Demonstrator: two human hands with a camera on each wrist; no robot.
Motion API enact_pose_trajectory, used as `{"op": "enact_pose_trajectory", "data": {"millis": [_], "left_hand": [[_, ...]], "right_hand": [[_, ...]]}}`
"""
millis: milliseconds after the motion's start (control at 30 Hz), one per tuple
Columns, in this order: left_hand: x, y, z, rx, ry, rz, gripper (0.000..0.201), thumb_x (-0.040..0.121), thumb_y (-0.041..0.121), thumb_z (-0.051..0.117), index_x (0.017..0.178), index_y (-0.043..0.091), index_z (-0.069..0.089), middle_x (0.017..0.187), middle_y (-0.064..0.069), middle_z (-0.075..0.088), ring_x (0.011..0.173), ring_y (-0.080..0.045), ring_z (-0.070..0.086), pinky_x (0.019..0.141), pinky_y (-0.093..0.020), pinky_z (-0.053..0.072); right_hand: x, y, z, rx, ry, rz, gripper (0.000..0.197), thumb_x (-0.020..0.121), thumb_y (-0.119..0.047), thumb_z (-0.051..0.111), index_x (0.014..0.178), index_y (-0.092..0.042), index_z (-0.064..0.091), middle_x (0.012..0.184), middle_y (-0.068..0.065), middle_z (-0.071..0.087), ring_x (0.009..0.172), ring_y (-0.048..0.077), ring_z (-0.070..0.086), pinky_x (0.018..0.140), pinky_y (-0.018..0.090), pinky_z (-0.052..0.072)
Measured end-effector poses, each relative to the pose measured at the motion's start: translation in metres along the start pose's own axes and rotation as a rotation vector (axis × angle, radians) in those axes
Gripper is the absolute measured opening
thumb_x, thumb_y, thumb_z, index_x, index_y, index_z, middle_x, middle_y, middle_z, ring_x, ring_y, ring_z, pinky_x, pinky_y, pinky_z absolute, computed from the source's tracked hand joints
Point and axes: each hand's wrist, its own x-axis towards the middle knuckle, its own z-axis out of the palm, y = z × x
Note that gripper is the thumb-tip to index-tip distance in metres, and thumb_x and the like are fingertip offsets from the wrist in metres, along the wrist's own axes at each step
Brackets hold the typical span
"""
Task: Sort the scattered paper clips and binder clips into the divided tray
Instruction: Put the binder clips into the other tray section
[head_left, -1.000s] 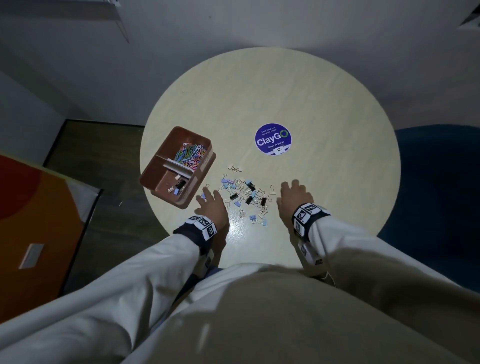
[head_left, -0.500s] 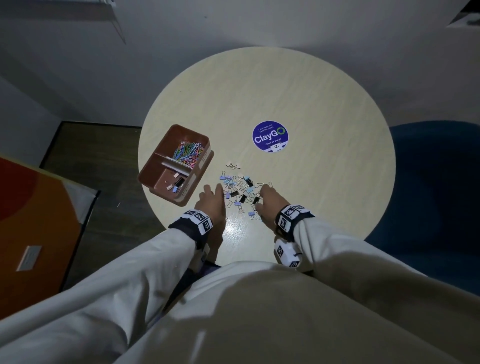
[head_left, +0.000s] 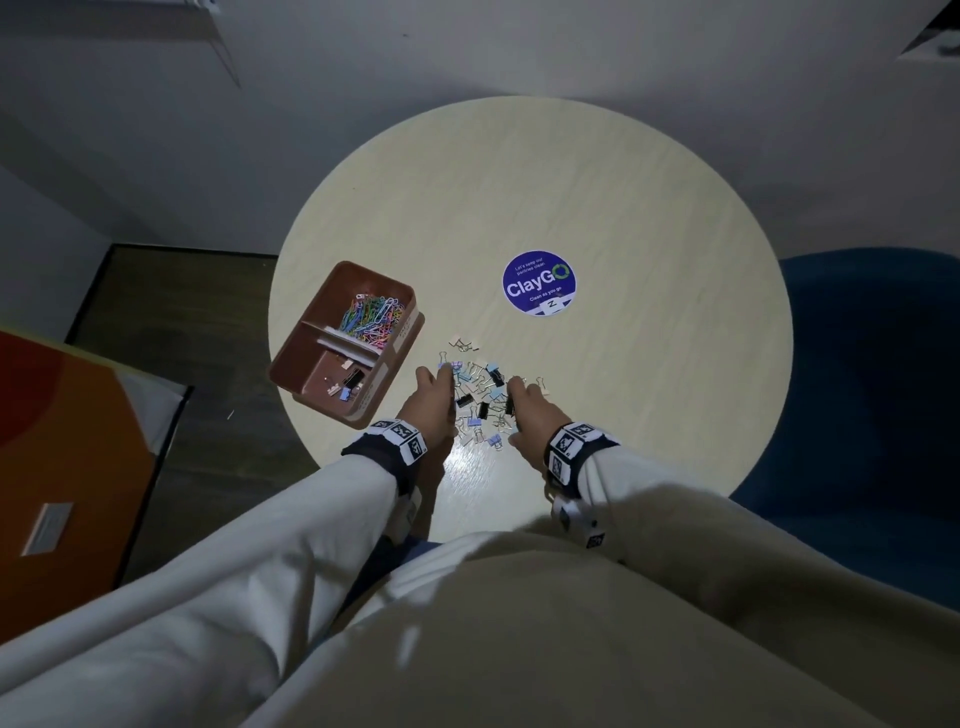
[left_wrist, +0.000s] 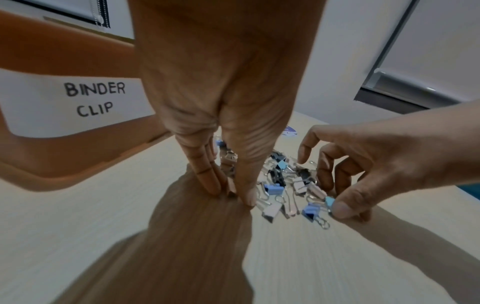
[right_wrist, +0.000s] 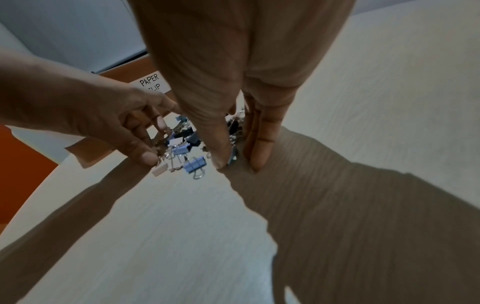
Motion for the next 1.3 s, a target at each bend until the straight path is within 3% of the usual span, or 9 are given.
{"op": "enact_pose_trajectory", "data": {"millis": [133,333,433,533,767,933,1067,1233,1300], "left_hand": [[0.008,-0.008,-0.009,0.028,-0.007,0.019,0.118,0.061,0.025,0.094,0.151,0.021,0.016,0.137,-0.016,0.027,0.114,-0.039,0.054,0.095,-0.047,0.053],[0.012,-0.001,-0.01,0.174,-0.094,0.041,0.139,0.053,0.035,0.097,0.154,0.035,0.002,0.154,-0.012,0.01,0.136,-0.041,0.029,0.101,-0.054,0.048],[0.015,0.007,-0.004,0.159,-0.105,0.06,0.126,0.052,0.029,0.097,0.15,0.029,0.017,0.147,-0.011,0.015,0.128,-0.038,0.038,0.095,-0.053,0.051],[0.02,0.005,-0.002,0.074,-0.092,0.099,0.1,0.048,0.026,0.098,0.125,0.026,0.035,0.127,-0.006,0.024,0.108,-0.033,0.052,0.083,-0.049,0.056],[0.029,0.0,-0.007,0.025,-0.105,0.14,0.078,0.06,0.023,0.094,0.116,0.018,0.04,0.118,-0.008,0.029,0.091,-0.028,0.053,0.084,-0.039,0.054],[0.031,-0.008,-0.011,-0.003,-0.124,0.177,0.051,0.072,0.016,0.086,0.102,0.015,0.045,0.112,-0.006,0.031,0.082,-0.029,0.055,0.072,-0.032,0.05],[0.029,-0.012,-0.011,-0.033,-0.101,0.199,0.046,0.078,0.015,0.081,0.099,0.021,0.04,0.109,-0.004,0.033,0.083,-0.031,0.057,0.072,-0.041,0.055],[0.027,-0.009,-0.011,-0.012,-0.075,0.202,0.082,0.069,0.019,0.088,0.129,0.025,0.032,0.116,-0.005,0.03,0.083,-0.025,0.057,0.071,-0.036,0.057],[0.028,-0.006,-0.009,0.035,-0.092,0.212,0.088,0.065,0.019,0.09,0.131,0.026,0.033,0.117,-0.006,0.03,0.083,-0.026,0.057,0.073,-0.039,0.058]], "right_hand": [[0.001,0.005,-0.012,-0.059,0.114,-0.031,0.068,0.079,-0.023,0.075,0.128,-0.017,0.029,0.12,0.01,0.039,0.086,0.028,0.055,0.062,0.035,0.047],[0.015,0.014,-0.012,-0.213,0.058,-0.001,0.126,0.055,-0.055,0.086,0.149,-0.033,0.005,0.145,0.011,0.022,0.124,0.033,0.036,0.086,0.045,0.052],[0.024,0.005,-0.005,-0.213,0.021,-0.001,0.123,0.055,-0.053,0.086,0.148,-0.031,0.009,0.142,0.009,0.023,0.123,0.032,0.035,0.083,0.044,0.052],[0.03,-0.002,0.001,-0.141,0.042,-0.022,0.103,0.06,-0.043,0.087,0.14,-0.025,0.025,0.132,0.009,0.028,0.117,0.031,0.038,0.075,0.04,0.052],[0.033,-0.001,-0.005,-0.104,0.072,-0.05,0.054,0.081,-0.013,0.069,0.126,-0.014,0.039,0.122,0.013,0.035,0.1,0.033,0.051,0.07,0.039,0.049],[0.031,-0.001,-0.012,-0.086,0.085,-0.039,0.033,0.088,-0.004,0.052,0.119,-0.007,0.042,0.117,0.016,0.04,0.08,0.033,0.05,0.06,0.036,0.039],[0.031,-0.003,-0.013,-0.057,0.094,-0.002,0.037,0.087,-0.005,0.056,0.12,-0.007,0.04,0.118,0.016,0.04,0.076,0.033,0.049,0.058,0.036,0.037],[0.033,-0.003,-0.011,-0.058,0.083,-0.018,0.072,0.079,-0.014,0.066,0.137,-0.024,0.025,0.119,0.011,0.034,0.073,0.031,0.052,0.059,0.035,0.044],[0.035,-0.005,-0.011,-0.086,0.06,-0.037,0.07,0.079,-0.016,0.066,0.137,-0.027,0.028,0.12,0.011,0.032,0.072,0.029,0.05,0.059,0.034,0.044]]}}
